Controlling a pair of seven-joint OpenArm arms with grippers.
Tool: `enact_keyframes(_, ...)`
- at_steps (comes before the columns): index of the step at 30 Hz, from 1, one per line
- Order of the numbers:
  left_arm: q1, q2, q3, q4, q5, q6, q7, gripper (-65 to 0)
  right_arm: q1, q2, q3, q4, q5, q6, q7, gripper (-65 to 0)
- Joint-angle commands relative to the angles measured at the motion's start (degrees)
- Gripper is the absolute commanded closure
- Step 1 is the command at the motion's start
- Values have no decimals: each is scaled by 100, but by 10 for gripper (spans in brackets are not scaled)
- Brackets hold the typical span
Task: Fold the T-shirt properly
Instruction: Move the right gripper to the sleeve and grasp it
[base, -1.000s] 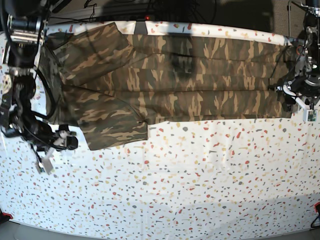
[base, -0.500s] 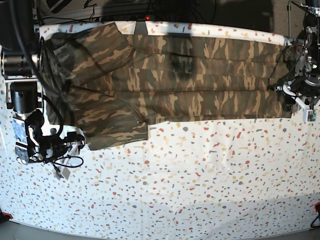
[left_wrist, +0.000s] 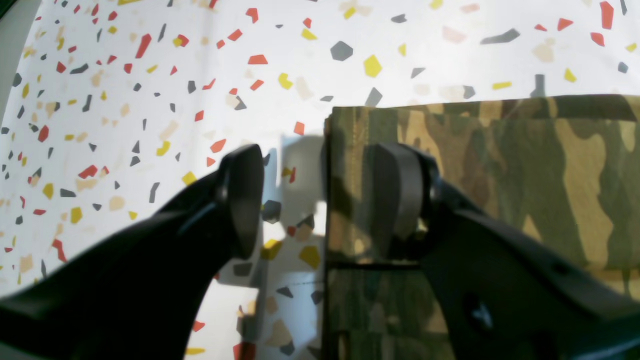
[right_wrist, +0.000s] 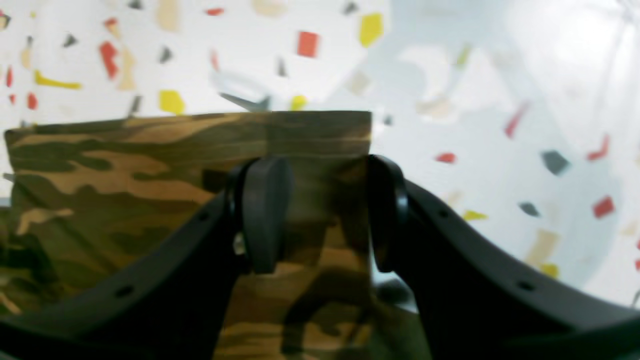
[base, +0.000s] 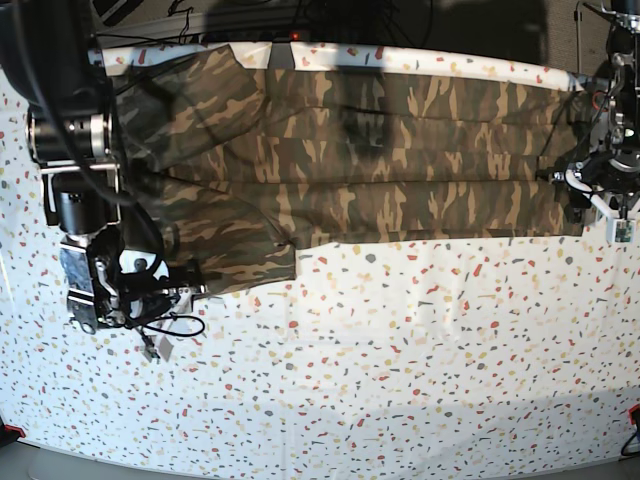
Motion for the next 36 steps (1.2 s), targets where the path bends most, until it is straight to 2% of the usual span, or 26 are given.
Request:
enact_keyframes(1, -52, -114, -50, 90, -2, 42, -136, -340, 155, 33, 13, 48, 70, 22, -50, -229)
enact_keyframes(7, -52, -114, -48, 90, 0, 42, -136, -340, 155, 42, 13, 48, 68, 22, -201, -73)
enact_keyframes(9, -52, -114, -48, 90, 0, 42, -136, -340, 157, 59, 13, 48, 72, 24, -177, -3)
enact_keyframes(12, -50, -114, -48, 90, 0, 42, -136, -339, 203, 68, 20, 52, 72, 31, -157, 0)
enact_keyframes(14, -50, -116, -48, 90, -2, 39, -133, -340, 264, 68, 24, 70, 83, 203, -262, 0)
enact_keyframes(18, -50, -114, -48, 90, -2, 42, -92, -340, 278, 68, 24, 343, 302, 274, -955, 0)
enact_keyframes(22, -48, -114, -48, 90, -2, 42, -90, -340, 208, 66, 24, 839, 752, 274, -1390, 0)
enact_keyframes(28, -50, -114, -48, 90, -2, 42, -90, -340, -328, 68, 24, 2531, 1379, 274, -2070, 0)
enact_keyframes(31, -50, -114, -48, 90, -2, 42, -92, -339, -732, 66, 24, 3399, 1917, 274, -2437, 0)
enact_keyframes(33, -48, -114, -48, 90, -2, 42, -87, -340, -1069, 66, 24, 3917, 2164, 274, -2551, 0)
enact_keyframes(36, -48, -114, -48, 90, -2, 42, -87, -340, -1617, 66, 24, 4653, 2203, 274, -2553, 0)
